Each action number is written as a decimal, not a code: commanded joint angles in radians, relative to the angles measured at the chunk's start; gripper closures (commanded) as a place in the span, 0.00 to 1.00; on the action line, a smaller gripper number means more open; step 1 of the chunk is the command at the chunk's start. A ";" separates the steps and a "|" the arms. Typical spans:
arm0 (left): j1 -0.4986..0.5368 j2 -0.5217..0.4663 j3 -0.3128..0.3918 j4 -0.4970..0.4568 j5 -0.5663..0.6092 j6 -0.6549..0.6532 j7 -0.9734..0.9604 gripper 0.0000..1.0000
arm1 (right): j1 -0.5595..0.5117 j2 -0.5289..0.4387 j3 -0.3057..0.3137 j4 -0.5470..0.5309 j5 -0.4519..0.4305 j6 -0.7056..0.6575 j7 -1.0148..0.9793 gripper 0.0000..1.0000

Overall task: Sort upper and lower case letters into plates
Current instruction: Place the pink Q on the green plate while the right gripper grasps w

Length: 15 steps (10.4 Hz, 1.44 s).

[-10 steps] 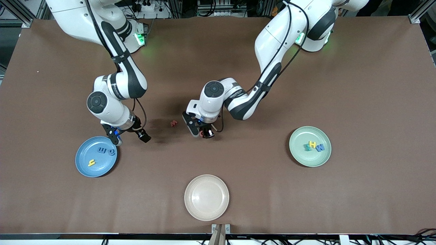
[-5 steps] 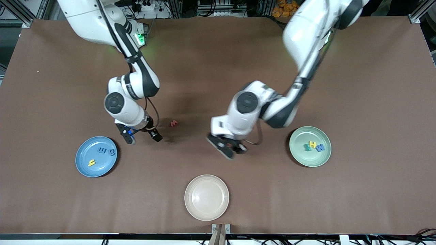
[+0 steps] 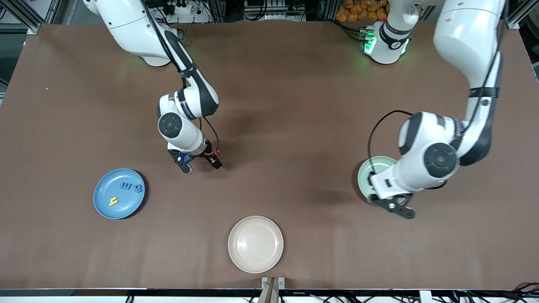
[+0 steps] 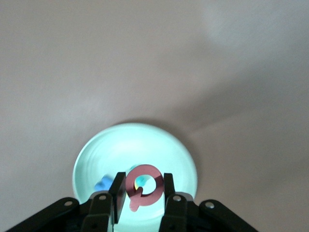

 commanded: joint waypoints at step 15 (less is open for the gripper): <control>0.027 -0.312 0.137 -0.049 -0.019 -0.092 -0.013 0.00 | 0.046 -0.005 -0.013 -0.101 0.005 0.090 0.034 0.00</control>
